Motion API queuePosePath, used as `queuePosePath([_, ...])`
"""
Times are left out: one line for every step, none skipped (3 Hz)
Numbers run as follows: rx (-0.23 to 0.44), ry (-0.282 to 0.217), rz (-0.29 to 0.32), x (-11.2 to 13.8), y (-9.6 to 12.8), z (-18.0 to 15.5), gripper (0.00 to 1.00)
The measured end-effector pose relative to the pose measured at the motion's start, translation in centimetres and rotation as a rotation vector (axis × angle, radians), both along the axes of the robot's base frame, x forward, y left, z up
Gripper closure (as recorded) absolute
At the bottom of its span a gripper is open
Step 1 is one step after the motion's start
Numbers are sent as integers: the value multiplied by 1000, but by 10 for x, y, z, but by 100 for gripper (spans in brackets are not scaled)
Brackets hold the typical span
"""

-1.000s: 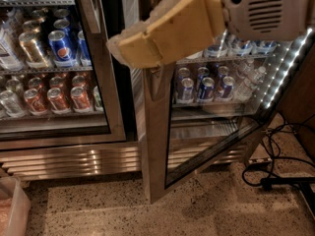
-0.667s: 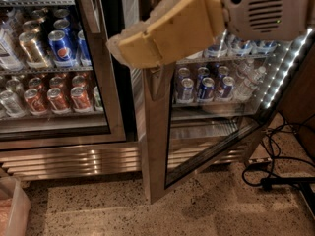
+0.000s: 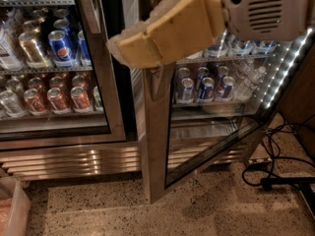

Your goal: Open right fridge door

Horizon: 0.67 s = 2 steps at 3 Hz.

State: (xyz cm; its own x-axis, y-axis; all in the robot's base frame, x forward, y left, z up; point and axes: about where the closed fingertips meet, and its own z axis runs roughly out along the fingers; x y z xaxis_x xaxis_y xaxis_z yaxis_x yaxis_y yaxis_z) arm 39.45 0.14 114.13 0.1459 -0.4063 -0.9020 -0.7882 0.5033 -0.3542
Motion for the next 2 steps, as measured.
queuePosePath([0,0,0,0,0,0,0])
queuePosePath([0,0,0,0,0,0,0])
